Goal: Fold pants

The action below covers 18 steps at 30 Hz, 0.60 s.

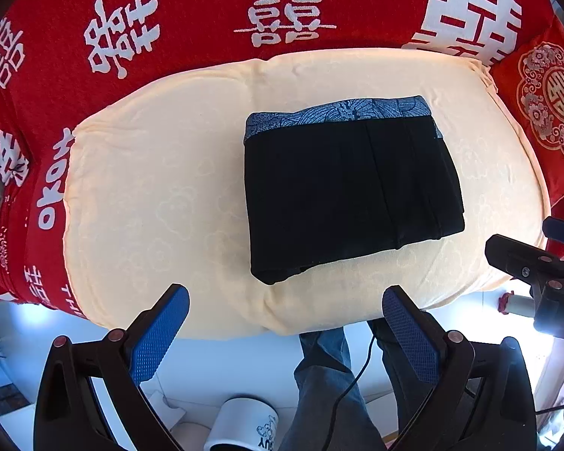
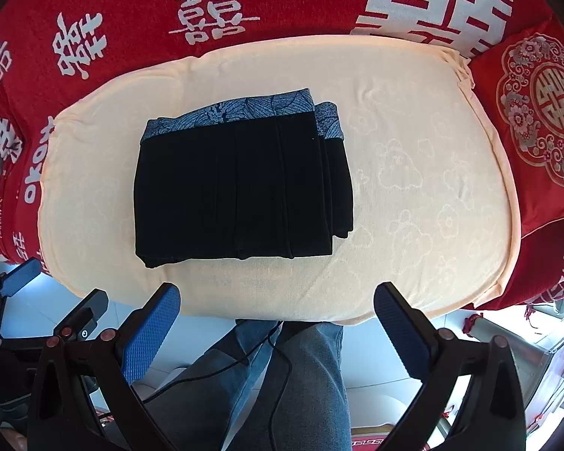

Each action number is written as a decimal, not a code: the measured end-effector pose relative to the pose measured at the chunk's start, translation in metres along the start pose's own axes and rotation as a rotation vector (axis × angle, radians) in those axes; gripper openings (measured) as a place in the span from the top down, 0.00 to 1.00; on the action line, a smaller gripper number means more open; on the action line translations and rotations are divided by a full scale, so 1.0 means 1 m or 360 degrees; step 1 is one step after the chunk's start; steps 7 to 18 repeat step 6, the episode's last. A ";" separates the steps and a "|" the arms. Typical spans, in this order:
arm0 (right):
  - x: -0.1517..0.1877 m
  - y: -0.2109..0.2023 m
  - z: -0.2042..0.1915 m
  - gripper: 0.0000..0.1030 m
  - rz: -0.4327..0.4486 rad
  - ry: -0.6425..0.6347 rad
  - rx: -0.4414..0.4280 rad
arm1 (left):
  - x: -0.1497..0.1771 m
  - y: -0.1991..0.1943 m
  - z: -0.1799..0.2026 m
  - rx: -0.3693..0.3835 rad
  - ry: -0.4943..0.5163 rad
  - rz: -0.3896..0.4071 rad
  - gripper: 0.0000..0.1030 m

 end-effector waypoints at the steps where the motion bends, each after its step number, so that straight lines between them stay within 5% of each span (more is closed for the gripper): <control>1: 0.000 0.000 0.001 0.00 -0.0001 0.0001 0.0000 | 0.000 0.000 0.001 0.0002 0.0003 -0.0002 0.00; 18: 0.000 0.000 0.002 0.00 -0.0001 0.0002 0.0006 | 0.001 -0.003 0.007 0.0016 0.0036 0.0017 0.00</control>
Point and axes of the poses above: each gripper's, at about its wrist camera, not at the fingertips, and y roughly the way its jaws point, z to its right, x to its underside, the point moved 2 cm from there along y, roughly the way its jaws point, and after that the axes turned 5 degrees about -x, right-handed, at the moved point
